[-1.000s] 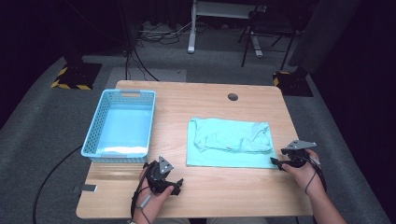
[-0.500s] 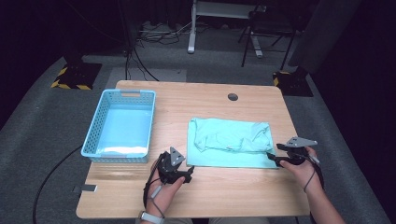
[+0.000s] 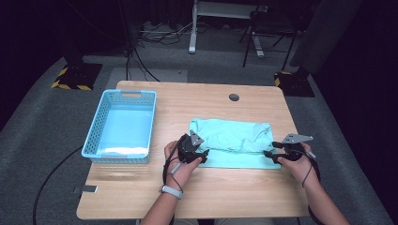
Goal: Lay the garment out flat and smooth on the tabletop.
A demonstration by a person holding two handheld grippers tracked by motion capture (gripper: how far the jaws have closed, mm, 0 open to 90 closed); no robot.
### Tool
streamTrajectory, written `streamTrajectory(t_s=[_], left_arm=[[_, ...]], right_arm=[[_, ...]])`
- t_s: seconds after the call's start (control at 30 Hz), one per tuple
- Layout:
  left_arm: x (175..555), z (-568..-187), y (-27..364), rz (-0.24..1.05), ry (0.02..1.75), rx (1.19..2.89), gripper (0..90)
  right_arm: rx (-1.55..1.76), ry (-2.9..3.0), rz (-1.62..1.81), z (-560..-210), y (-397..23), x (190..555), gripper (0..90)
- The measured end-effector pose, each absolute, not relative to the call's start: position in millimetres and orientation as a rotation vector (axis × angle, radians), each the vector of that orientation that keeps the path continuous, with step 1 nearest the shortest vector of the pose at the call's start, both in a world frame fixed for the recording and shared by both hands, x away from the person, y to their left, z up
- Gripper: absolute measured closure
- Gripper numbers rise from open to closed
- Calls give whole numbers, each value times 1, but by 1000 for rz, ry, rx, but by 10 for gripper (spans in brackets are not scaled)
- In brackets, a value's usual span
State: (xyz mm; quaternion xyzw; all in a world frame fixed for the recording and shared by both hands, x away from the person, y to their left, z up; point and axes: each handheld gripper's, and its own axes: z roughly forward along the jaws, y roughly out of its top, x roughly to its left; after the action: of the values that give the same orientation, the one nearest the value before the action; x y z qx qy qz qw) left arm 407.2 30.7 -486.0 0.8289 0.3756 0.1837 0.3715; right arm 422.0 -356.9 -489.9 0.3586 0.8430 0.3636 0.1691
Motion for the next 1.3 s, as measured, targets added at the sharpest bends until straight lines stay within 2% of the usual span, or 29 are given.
streamTrajectory(t_s=[0.07,0.17,0.27,0.3,0.37,0.67,0.93,1.13,1.3], left_arm=[[415,-489,24,470,964,2159,319],[419,-493,19,460,1002,2203,479],[418,-492,15,467,996,2212,704],[417,-492,14,466,988,2217,750],[411,-489,12,475,966,2224,794],[364,-472,8,445,869,2223,811],[320,-452,9,449,793,2203,812],[311,-438,12,472,770,2165,814],[321,-431,15,483,778,2145,816]], right_arm=[[1002,2415,1030,-493,-356,423,439],[996,2442,1040,-495,-355,424,530],[982,2444,1041,-495,-356,422,707],[989,2448,1049,-495,-357,421,767],[996,2451,1050,-494,-359,419,833],[1005,2440,1060,-482,-374,383,850],[1004,2460,1080,-465,-387,336,846],[982,2430,1112,-450,-391,319,846],[962,2402,1138,-436,-390,321,852]])
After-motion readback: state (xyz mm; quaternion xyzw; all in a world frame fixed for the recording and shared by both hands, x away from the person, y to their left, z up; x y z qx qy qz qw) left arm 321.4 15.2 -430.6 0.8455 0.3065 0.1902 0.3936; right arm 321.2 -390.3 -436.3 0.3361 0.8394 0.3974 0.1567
